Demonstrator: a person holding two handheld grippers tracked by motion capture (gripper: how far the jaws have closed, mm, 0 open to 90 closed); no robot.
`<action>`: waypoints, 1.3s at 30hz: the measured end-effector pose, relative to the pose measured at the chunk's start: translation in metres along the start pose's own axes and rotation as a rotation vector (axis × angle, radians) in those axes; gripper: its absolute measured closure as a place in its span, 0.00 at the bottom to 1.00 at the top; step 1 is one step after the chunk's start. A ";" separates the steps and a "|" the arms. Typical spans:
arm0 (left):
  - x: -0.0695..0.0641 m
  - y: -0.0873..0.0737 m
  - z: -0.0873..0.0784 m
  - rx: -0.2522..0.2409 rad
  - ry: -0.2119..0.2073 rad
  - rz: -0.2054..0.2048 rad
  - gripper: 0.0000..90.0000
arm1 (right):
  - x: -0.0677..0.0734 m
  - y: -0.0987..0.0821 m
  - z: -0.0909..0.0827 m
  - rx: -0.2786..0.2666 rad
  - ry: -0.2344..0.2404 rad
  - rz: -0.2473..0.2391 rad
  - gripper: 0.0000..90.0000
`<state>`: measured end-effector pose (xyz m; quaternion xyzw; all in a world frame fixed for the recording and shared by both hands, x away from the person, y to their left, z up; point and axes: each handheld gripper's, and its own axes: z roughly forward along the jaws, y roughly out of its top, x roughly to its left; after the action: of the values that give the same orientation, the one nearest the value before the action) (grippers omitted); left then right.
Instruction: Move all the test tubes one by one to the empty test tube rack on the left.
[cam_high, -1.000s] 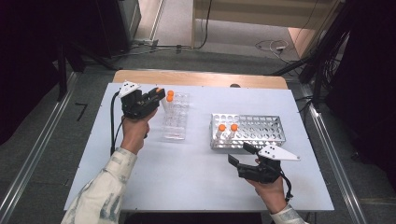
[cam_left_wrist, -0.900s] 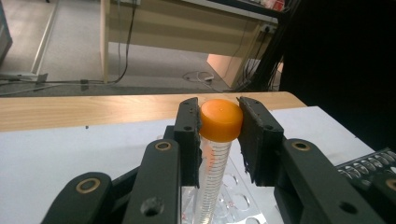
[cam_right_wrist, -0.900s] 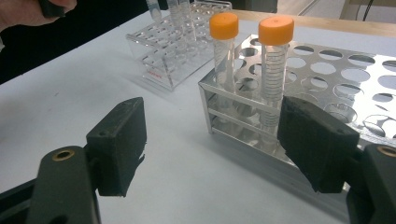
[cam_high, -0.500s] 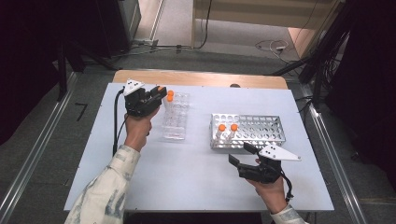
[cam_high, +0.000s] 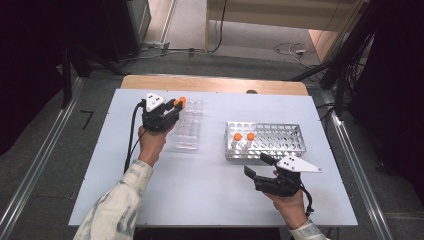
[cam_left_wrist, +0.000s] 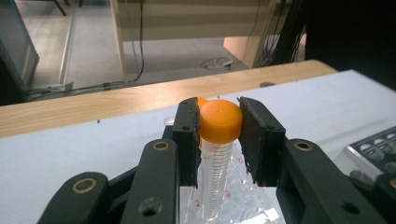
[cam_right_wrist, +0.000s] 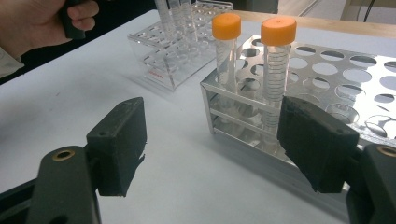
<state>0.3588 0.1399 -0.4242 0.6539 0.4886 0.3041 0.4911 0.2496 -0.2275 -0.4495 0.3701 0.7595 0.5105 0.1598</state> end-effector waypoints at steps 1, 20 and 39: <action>-0.001 -0.001 0.001 0.002 0.001 0.003 0.76 | 0.000 0.000 0.000 0.000 0.001 -0.001 0.25; -0.010 -0.011 -0.010 0.058 -0.017 -0.033 0.28 | 0.000 -0.001 0.001 0.002 -0.003 -0.003 0.25; -0.015 -0.054 -0.061 0.080 -0.098 -0.128 0.11 | -0.004 -0.004 0.004 -0.004 -0.042 0.005 0.25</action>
<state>0.2823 0.1486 -0.4532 0.6546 0.5166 0.2200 0.5062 0.2532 -0.2290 -0.4553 0.3824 0.7540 0.5046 0.1751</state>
